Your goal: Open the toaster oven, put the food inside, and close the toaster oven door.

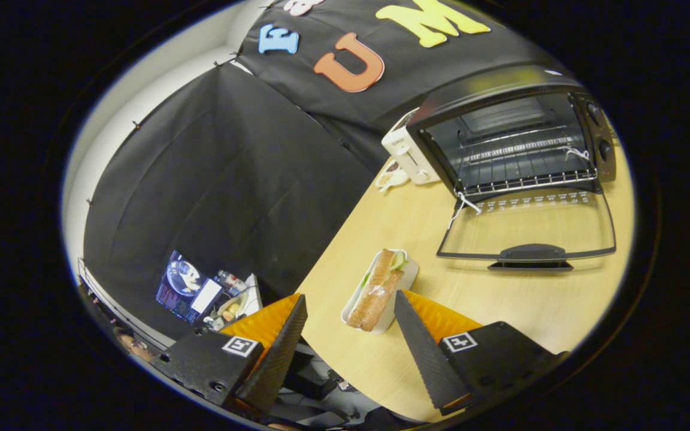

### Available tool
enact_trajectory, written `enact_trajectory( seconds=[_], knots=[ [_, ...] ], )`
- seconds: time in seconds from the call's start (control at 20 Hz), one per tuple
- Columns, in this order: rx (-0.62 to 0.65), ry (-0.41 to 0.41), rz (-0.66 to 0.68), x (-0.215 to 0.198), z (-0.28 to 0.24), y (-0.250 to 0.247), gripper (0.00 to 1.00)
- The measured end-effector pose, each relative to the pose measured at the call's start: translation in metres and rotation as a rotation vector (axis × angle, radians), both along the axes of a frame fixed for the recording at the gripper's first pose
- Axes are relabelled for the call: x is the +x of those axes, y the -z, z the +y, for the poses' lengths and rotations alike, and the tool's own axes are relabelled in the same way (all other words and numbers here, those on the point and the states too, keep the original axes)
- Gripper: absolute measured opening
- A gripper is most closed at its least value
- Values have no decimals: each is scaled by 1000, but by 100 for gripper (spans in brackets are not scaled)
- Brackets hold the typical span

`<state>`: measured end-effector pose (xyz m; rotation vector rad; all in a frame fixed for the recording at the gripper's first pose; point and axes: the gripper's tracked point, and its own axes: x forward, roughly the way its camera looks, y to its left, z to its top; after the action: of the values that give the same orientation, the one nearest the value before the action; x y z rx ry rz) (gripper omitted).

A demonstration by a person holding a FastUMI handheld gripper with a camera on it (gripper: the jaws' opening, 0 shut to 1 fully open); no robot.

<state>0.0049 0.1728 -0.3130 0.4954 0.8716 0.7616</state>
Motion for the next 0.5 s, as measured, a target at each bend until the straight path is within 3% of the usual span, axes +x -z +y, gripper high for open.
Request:
enact_trajectory(
  seconds=[0.5],
  knots=[
    [2,14,161,25,16,39,84]
  ],
)
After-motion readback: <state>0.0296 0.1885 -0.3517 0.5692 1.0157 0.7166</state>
